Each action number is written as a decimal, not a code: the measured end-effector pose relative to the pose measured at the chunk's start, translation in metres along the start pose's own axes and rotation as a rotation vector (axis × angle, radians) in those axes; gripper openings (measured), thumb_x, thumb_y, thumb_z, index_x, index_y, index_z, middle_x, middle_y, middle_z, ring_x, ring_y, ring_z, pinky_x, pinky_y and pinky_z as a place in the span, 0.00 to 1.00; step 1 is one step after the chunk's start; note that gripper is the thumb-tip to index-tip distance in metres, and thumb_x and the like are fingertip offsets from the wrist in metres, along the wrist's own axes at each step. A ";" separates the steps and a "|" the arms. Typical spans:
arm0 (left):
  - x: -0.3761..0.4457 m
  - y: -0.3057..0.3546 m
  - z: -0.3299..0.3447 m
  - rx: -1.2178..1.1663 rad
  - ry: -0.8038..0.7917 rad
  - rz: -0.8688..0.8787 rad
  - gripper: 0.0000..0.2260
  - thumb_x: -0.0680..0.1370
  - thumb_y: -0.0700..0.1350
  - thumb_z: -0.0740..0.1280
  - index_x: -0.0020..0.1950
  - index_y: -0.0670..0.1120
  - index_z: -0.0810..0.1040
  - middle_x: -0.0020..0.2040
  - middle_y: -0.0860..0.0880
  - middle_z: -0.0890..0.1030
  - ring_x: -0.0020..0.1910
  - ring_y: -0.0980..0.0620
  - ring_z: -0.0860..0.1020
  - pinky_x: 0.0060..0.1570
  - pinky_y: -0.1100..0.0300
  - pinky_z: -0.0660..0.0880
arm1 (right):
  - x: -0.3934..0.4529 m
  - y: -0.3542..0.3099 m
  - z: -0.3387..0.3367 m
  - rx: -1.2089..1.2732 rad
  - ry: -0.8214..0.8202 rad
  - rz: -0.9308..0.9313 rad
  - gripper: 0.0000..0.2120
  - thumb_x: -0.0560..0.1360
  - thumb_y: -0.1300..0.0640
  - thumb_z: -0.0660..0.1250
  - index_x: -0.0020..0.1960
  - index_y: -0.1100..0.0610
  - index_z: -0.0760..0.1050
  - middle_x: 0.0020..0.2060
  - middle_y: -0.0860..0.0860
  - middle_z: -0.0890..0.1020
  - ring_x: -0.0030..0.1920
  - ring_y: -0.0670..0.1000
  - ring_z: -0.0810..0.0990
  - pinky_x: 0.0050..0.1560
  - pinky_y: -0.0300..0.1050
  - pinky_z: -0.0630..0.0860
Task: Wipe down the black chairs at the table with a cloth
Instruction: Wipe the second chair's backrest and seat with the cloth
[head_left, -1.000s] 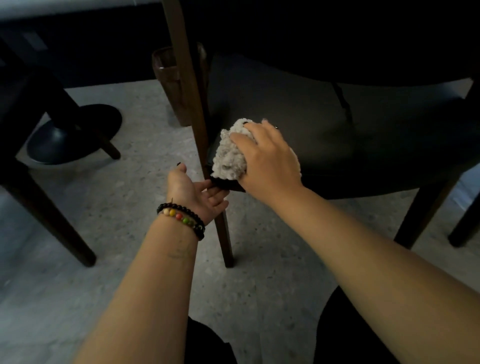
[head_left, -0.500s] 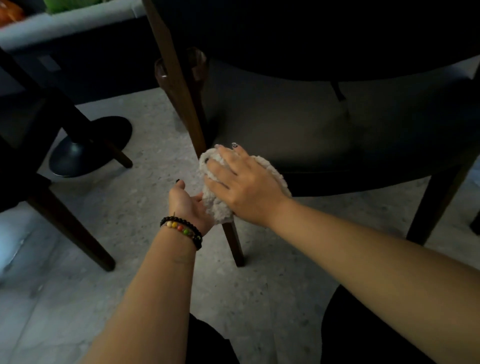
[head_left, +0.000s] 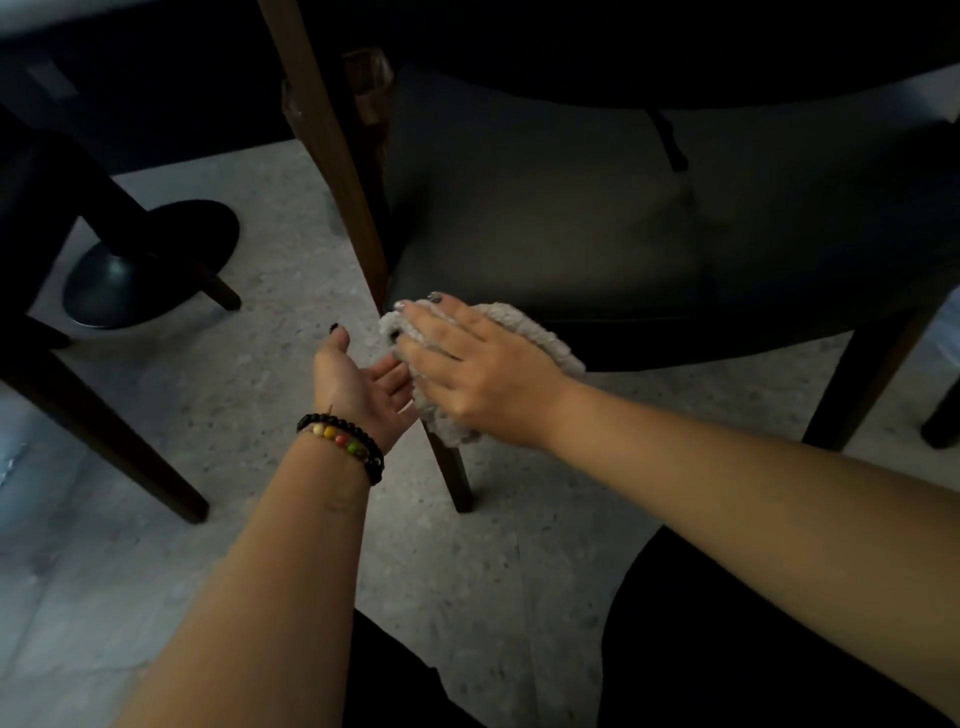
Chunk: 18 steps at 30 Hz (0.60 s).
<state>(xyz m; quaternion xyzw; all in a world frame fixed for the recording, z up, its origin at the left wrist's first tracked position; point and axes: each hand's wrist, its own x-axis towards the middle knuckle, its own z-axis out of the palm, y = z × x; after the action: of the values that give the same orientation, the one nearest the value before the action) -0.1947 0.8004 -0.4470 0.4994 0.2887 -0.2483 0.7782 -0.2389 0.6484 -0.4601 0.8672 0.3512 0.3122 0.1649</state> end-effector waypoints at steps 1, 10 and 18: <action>0.000 -0.001 0.001 -0.016 0.003 0.005 0.31 0.77 0.66 0.54 0.58 0.39 0.76 0.59 0.40 0.80 0.60 0.42 0.77 0.65 0.43 0.69 | 0.004 -0.003 0.002 -0.002 0.001 0.003 0.13 0.80 0.60 0.62 0.61 0.59 0.79 0.67 0.59 0.76 0.72 0.63 0.67 0.74 0.59 0.61; -0.001 -0.015 0.019 0.008 0.134 0.067 0.24 0.75 0.62 0.64 0.58 0.44 0.76 0.52 0.45 0.83 0.52 0.46 0.81 0.50 0.49 0.75 | -0.073 0.031 -0.013 0.073 0.049 -0.070 0.13 0.81 0.66 0.59 0.57 0.62 0.81 0.64 0.59 0.78 0.70 0.63 0.70 0.72 0.60 0.63; -0.011 -0.048 0.054 -0.070 0.021 0.087 0.31 0.70 0.69 0.66 0.63 0.48 0.74 0.56 0.45 0.81 0.53 0.45 0.81 0.51 0.48 0.77 | -0.111 0.069 -0.022 0.067 0.040 -0.204 0.09 0.79 0.64 0.65 0.57 0.60 0.82 0.63 0.57 0.79 0.70 0.62 0.71 0.70 0.60 0.67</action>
<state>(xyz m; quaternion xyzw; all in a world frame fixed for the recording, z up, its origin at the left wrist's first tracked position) -0.2238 0.7338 -0.4515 0.4864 0.2832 -0.1988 0.8023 -0.2799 0.5228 -0.4559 0.8256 0.4509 0.2994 0.1595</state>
